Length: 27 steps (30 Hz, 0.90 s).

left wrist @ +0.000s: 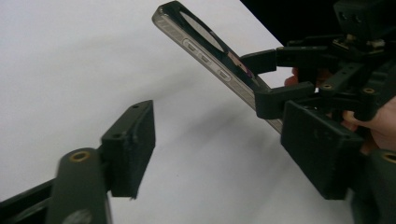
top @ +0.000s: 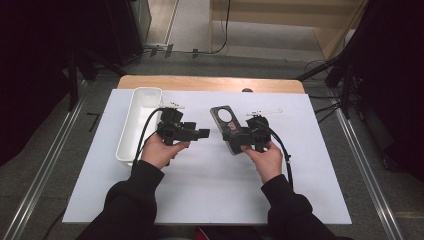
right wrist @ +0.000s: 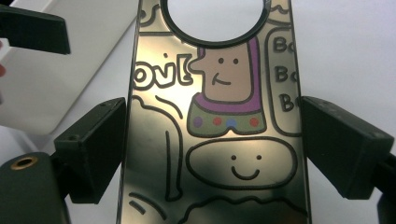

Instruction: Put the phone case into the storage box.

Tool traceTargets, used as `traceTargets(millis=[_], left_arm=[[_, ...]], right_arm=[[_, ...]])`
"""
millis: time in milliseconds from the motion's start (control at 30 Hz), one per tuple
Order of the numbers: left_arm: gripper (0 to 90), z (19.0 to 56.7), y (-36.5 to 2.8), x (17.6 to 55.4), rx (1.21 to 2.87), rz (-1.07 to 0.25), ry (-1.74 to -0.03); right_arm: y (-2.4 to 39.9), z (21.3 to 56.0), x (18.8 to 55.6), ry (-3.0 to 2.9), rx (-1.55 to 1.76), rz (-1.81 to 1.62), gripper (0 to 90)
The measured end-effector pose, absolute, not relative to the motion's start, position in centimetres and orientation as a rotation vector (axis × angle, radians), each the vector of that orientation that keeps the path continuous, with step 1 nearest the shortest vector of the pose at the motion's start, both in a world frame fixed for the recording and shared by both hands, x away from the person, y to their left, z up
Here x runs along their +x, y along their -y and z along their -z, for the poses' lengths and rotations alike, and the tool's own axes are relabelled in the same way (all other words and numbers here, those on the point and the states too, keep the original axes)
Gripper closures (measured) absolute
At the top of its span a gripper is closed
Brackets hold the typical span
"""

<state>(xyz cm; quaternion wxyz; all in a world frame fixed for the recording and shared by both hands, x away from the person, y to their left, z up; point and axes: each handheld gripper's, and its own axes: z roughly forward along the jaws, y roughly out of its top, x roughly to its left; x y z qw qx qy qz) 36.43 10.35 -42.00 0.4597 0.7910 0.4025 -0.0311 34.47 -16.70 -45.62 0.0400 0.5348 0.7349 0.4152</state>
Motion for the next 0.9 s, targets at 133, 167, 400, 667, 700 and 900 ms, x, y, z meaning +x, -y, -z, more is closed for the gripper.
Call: traceTargets(millis=[133,167,400,667,700,900], left_arm=[[27.5,42.2,-9.7,36.9,1.935,0.102,-1.016],[27.6,42.2,-9.6,37.0,1.931,0.105,-1.025],[29.4,42.0,-9.0,37.6,1.920,0.124,-1.057],[33.7,41.8,-8.4,38.2,1.913,0.165,-1.077],[33.7,41.7,-8.2,38.2,1.926,0.153,-1.081],[33.8,41.5,-7.6,38.7,1.942,0.149,-1.106]], right_arm=[[16.5,45.6,34.4,-2.242,1.633,-1.264,10.4],[16.5,45.7,34.3,-2.239,1.629,-1.264,10.4],[16.4,45.8,34.1,-2.213,1.637,-1.287,10.4],[16.3,45.8,34.0,-2.205,1.640,-1.304,10.4],[16.3,45.8,34.0,-2.204,1.642,-1.306,10.4],[16.2,45.8,33.9,-2.203,1.648,-1.312,10.5]])
